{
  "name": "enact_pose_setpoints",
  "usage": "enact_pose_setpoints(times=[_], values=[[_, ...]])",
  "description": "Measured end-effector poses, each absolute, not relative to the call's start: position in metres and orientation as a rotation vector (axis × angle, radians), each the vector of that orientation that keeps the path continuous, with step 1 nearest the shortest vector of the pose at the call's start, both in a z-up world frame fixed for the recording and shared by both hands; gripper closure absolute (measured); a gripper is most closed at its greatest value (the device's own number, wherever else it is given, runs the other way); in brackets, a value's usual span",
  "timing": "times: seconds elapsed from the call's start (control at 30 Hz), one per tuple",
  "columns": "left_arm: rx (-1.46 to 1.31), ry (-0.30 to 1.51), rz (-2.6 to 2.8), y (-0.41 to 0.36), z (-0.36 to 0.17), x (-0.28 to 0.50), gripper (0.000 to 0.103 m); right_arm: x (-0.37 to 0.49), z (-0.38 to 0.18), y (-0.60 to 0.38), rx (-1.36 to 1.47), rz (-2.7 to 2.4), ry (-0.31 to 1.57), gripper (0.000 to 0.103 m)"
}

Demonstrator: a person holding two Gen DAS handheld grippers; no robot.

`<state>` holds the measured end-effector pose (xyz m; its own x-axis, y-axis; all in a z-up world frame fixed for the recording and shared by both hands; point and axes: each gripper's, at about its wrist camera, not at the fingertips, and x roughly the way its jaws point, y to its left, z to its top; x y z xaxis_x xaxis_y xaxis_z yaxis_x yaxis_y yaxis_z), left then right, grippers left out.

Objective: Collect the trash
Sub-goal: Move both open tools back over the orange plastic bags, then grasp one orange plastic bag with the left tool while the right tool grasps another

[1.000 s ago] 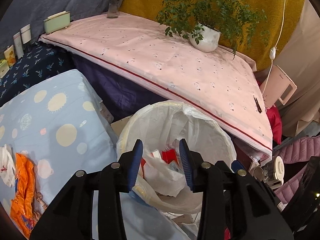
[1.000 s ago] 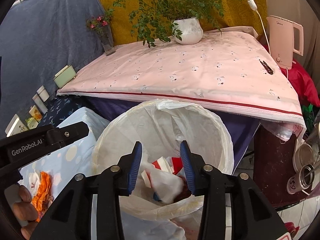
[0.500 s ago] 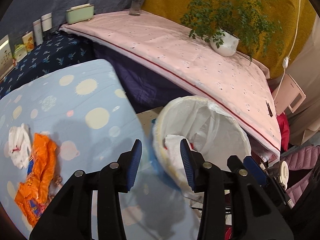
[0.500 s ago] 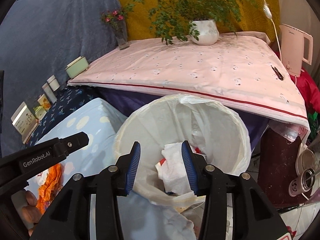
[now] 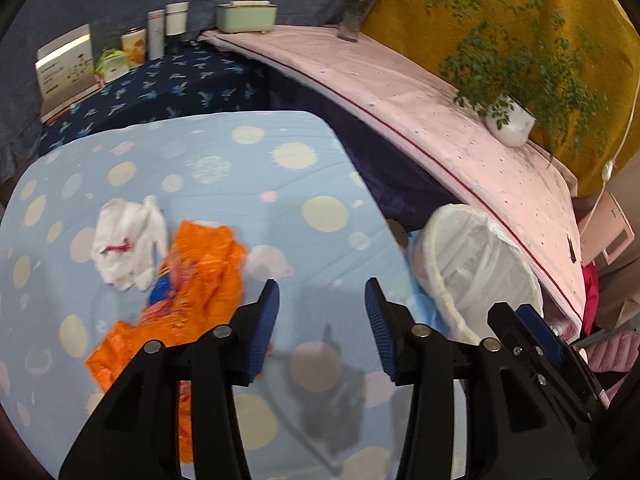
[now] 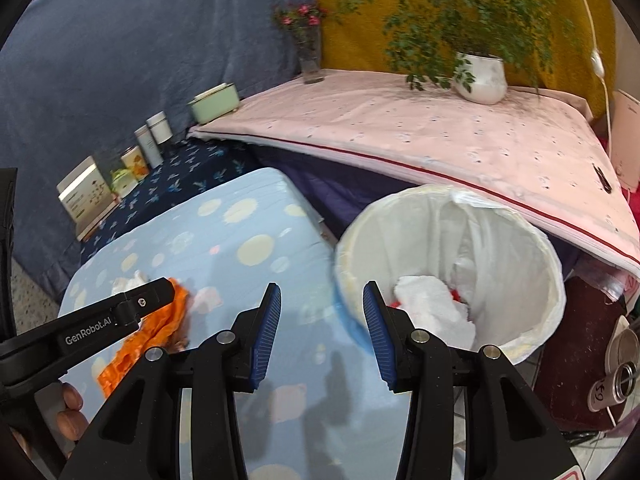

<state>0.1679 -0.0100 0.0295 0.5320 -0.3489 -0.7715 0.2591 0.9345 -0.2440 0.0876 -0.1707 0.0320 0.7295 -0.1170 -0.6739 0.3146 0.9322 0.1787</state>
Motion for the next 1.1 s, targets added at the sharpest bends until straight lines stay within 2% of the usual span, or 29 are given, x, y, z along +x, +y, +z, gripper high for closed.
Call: enact_pose_setpoints(times=[0.2,0.3,0.43,0.5,0.83,1.1], values=[[-0.136,0.937,-0.268,0.040,0.028,0.160,0.044,0.091,0.034,-0.131,0.247,-0.169,0.737,0.060],[-0.146,0.942,-0.221,0.066,0.023,0.155,0.040,0.091,0.034,-0.110,0.227,-0.132,0.746,0.056],[-0.158,0.967,-0.162,0.096,0.013,0.147,0.039,0.091,0.031,-0.084,0.210,-0.081,0.765,0.055],[-0.171,0.983,-0.129,0.111,0.006,0.143,0.032,0.092,0.028,-0.073,0.206,-0.062,0.774,0.054],[-0.217,1.048,-0.054,0.158,-0.025,0.126,0.028,0.099,0.015,-0.025,0.163,0.006,0.817,0.045],[-0.256,1.125,-0.058,0.162,-0.057,0.133,0.024,0.118,0.004,-0.008,0.159,0.041,0.844,0.044]])
